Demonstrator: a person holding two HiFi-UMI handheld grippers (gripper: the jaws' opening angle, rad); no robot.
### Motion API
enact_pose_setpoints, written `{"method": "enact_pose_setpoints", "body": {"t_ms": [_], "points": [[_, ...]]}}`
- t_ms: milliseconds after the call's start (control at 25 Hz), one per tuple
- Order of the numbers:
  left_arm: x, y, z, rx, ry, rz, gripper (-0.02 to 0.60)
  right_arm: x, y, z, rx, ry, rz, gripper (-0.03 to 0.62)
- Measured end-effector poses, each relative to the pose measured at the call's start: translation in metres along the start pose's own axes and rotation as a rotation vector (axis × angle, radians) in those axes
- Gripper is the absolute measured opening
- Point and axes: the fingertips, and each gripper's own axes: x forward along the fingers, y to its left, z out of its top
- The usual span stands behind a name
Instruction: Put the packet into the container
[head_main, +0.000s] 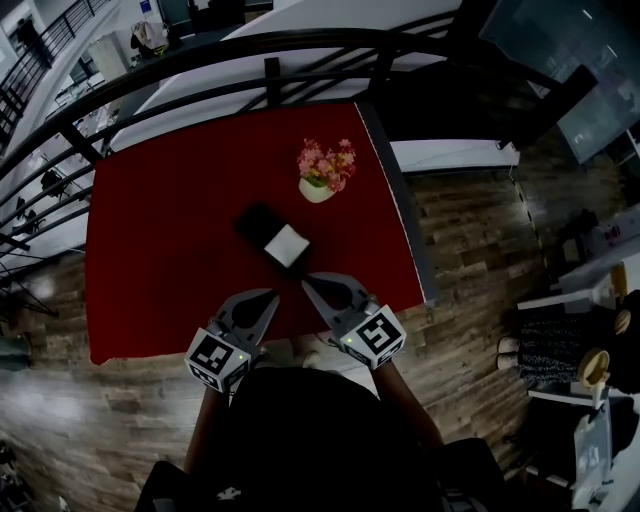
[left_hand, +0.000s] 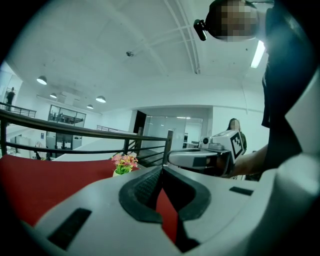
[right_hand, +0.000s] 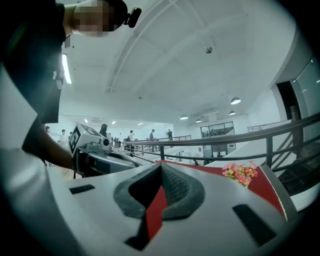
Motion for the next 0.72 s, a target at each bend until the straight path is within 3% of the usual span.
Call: {"method": "enact_pose_setpoints", "body": {"t_ms": [720], "points": [[-0.024,-0.071,-0.006,0.003,-0.003,0.06,0.011,-0.062,0.034,-0.004,0.008,-0.054,0.034,0.02]]}}
